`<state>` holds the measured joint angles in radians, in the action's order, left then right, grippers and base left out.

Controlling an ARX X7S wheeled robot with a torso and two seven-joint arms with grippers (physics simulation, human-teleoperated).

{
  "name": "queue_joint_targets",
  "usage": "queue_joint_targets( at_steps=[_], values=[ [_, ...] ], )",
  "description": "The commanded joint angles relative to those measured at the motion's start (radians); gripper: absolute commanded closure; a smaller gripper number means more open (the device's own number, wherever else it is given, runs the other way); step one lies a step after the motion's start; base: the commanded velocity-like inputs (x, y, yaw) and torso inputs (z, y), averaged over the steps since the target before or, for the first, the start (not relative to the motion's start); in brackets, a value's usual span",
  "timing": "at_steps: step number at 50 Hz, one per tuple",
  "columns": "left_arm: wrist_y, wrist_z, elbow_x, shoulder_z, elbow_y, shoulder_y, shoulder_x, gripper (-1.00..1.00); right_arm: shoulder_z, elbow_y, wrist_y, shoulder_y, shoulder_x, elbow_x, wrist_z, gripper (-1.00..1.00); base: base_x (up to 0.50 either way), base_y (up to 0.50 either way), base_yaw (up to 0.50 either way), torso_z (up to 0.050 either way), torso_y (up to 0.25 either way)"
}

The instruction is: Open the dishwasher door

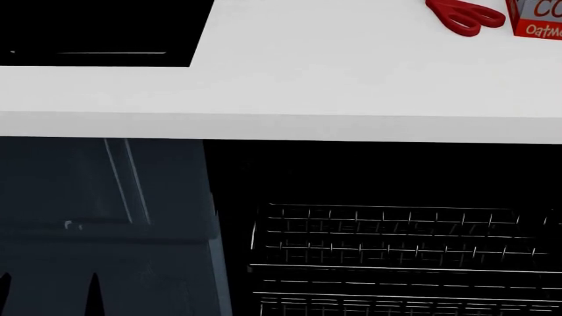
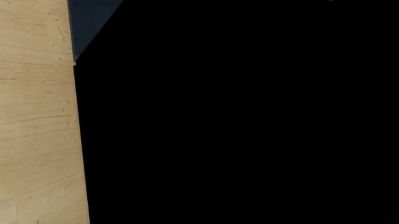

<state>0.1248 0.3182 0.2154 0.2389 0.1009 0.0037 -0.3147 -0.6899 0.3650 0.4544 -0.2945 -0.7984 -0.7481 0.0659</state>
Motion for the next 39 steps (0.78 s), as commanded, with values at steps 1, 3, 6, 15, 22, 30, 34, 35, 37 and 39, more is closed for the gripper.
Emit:
queue_joint_targets(
  at_steps=[1,3,6,15,22,30,34,35,37,39],
  values=[
    [-0.018,0.006,-0.002,0.006,0.015,-0.006,-0.004,-1.0,-0.022,-0.04,-0.006,-0.103,-0.017,0.004,0.069,1.0,0.0,0.0,0.0,0.0,0.0],
    [-0.024,0.008,-0.002,0.006,0.022,-0.007,-0.006,-1.0,-0.037,-0.056,-0.013,-0.123,-0.015,-0.002,0.084,1.0,0.0,0.0,0.0,0.0,0.0],
    [-0.029,0.009,-0.002,0.008,0.027,-0.011,-0.008,-1.0,-0.034,-0.058,-0.013,-0.139,-0.021,0.006,0.097,1.0,0.0,0.0,0.0,0.0,0.0],
    [-0.029,0.007,0.0,0.012,0.022,-0.019,-0.009,-1.0,-0.041,-0.104,-0.021,-0.204,-0.015,0.043,0.145,1.0,0.0,0.0,0.0,0.0,0.0],
    [-0.007,0.006,0.0,0.011,0.005,-0.015,-0.009,-1.0,-0.047,-0.149,-0.035,-0.228,-0.009,0.076,0.162,1.0,0.0,0.0,0.0,0.0,0.0],
    [-0.006,0.012,0.001,0.009,0.017,-0.008,-0.013,-1.0,-0.057,-0.21,-0.06,-0.246,0.004,0.109,0.184,1.0,-0.01,0.0,-0.01,0.0,0.0],
    [-0.003,0.013,0.001,0.01,0.015,-0.008,-0.014,-1.0,-0.06,-0.228,-0.063,-0.247,0.006,0.117,0.186,1.0,-0.01,0.0,-0.01,0.0,0.0],
    [-0.001,0.012,0.002,0.01,0.013,-0.008,-0.013,-1.0,-0.059,-0.227,-0.062,-0.248,0.006,0.12,0.185,1.0,-0.01,0.0,-0.01,0.0,0.0],
    [-0.001,0.013,0.001,0.011,0.013,-0.007,-0.014,-1.0,-0.061,-0.229,-0.06,-0.249,0.006,0.12,0.183,1.0,-0.01,0.0,-0.01,0.0,0.0],
    [0.001,0.014,0.002,0.01,0.014,-0.006,-0.015,-1.0,-0.063,-0.228,-0.057,-0.253,0.004,0.121,0.181,1.0,-0.01,0.0,-0.01,0.0,0.0]
  ],
)
